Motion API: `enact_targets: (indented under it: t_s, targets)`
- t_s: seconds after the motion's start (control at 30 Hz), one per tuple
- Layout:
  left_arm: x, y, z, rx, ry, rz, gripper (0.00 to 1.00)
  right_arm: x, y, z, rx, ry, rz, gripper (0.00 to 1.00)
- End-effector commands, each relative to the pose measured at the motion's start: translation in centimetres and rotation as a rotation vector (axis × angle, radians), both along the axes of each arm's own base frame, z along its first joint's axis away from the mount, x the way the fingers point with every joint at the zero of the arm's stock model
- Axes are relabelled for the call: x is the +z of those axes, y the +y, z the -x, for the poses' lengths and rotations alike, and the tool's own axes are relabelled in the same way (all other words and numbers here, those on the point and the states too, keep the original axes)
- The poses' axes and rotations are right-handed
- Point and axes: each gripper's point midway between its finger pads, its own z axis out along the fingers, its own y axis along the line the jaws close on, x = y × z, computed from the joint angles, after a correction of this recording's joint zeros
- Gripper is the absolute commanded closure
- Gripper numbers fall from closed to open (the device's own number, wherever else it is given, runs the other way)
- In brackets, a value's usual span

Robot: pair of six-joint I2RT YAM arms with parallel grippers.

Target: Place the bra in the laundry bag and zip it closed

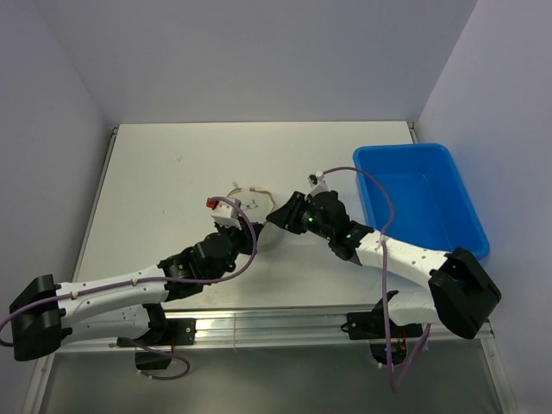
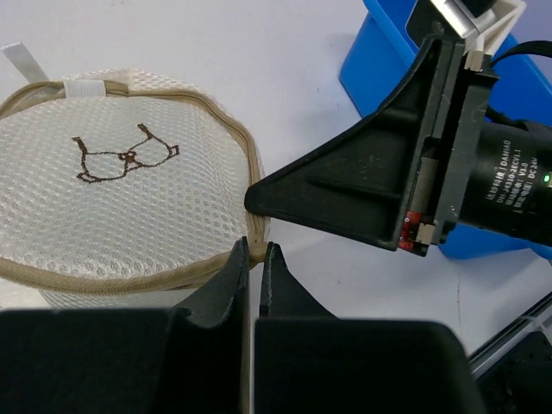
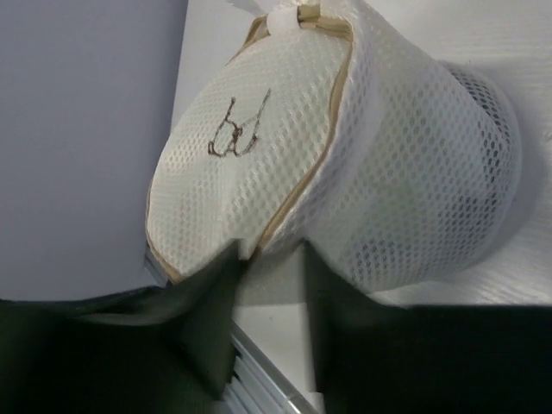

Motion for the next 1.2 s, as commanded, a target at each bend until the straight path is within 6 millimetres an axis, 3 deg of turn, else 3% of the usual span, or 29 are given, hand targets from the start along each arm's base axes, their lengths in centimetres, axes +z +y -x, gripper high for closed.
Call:
enact_targets:
  t_s: [0.0,0.1,0.13,0.43,0.57,0.6,0.67,0.73,0.77,0.83,0.87,0.9,0.97,1.0,1.03,1.17]
  targets:
    - [2.4,-0.4,0.4,-0.021,-0.033,0.086,1.0,4.0,1.2,-1.9,-0.027,-0.09,-0.062,0.7]
    - [1.9,-0.1,0.5,-0.022,-0.028,0.072,1.0,4.3,0.9,-2.9,-0.06,-0.102,-0.05,0.97]
    - [1.8,0.1,0.6,-0.019,-0.025,0.065,1.0,4.2,0.8,-3.1,-0.068,-0.107,-0.04,1.0]
    - [-0.2,3.1,0.9,0.049,0.005,-0.006,1.0,3.8,-1.9,-6.8,-0.135,-0.134,0.006,1.0]
    - [-0.7,5.1,0.8,0.112,0.01,-0.031,1.0,3.0,-4.1,-9.9,-0.162,-0.138,0.053,1.0]
    - [-1.0,5.6,0.8,0.124,0.015,-0.047,1.0,3.6,-4.2,-10.7,-0.149,-0.164,0.065,1.0]
    - [-0.7,6.2,0.8,0.14,0.008,-0.046,1.0,2.6,-3.9,-11.6,-0.115,-0.144,0.082,1.0]
    - [-0.4,6.1,0.7,0.137,-0.001,-0.043,1.0,2.9,-3.7,-12.4,-0.096,-0.143,0.095,1.0]
    - [-0.3,5.9,0.7,0.131,-0.003,-0.038,1.0,3.0,-3.7,-12.3,-0.094,-0.135,0.1,0.95]
    - [0.2,4.7,0.6,0.1,-0.015,-0.017,1.0,2.8,-3.2,-11.3,-0.08,-0.107,0.101,0.73]
    - [0.4,4.3,0.6,0.09,-0.021,-0.007,1.0,3.9,-3.0,-10.5,-0.073,-0.128,0.084,0.51]
    - [0.8,3.6,0.5,0.069,-0.028,-0.002,1.0,3.1,-2.7,-9.1,-0.063,-0.11,0.086,0.43]
    - [1.6,2.3,0.2,0.053,-0.041,0.019,1.0,4.7,-2.8,-7.2,-0.06,-0.14,0.048,0.31]
    - [1.9,1.9,0.1,0.041,-0.049,0.022,1.0,3.6,-2.9,-6.0,-0.061,-0.117,0.039,0.27]
    - [2.1,1.2,0.1,0.025,-0.055,0.032,1.0,4.7,-2.4,-4.4,-0.043,-0.139,0.012,0.27]
    - [3.3,-0.4,0.0,-0.015,-0.07,0.062,1.0,3.5,-1.2,-0.2,0.013,-0.102,-0.032,0.26]
